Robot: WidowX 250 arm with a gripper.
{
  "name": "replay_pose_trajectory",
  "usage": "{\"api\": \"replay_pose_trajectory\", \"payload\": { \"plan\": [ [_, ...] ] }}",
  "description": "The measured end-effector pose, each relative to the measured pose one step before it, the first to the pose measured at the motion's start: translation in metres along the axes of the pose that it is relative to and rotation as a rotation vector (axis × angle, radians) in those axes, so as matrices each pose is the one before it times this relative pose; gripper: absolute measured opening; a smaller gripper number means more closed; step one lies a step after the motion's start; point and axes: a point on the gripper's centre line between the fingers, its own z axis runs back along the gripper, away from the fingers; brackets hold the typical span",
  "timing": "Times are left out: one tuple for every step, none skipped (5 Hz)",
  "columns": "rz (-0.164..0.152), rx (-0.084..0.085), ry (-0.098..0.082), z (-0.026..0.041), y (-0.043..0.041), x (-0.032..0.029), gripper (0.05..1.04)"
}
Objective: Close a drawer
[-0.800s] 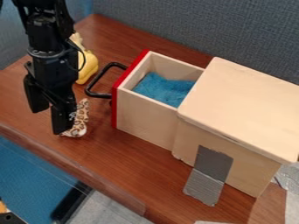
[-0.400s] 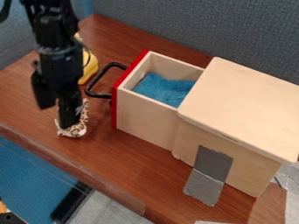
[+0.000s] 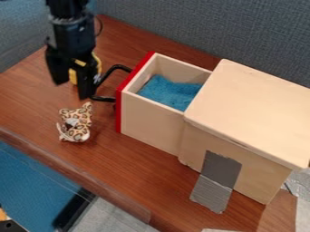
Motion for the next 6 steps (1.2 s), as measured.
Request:
{"api": "replay_pose_trajectory", "payload": {
  "plan": [
    [0.0633,0.0180,-0.0180,0.00073,0.01041,0.01813,1.001],
    [0.0487,0.0160,0.0144,-0.01032,0.00054,0.01277,1.001],
    [0.0494,0.0229,0.0029,-0.00967,-0.00265,0.00703,1.001],
    [0.0349,0.0111,-0.0371,-0.00270,-0.00581,0.00699,1.001],
    [0.0136,-0.0008,-0.0004,-0.00562,-0.00344,0.00194,0.948],
    [0.0187,0.0064,0.0027,-0.00455,-0.00028,0.00124,0.661]
  ]
}}
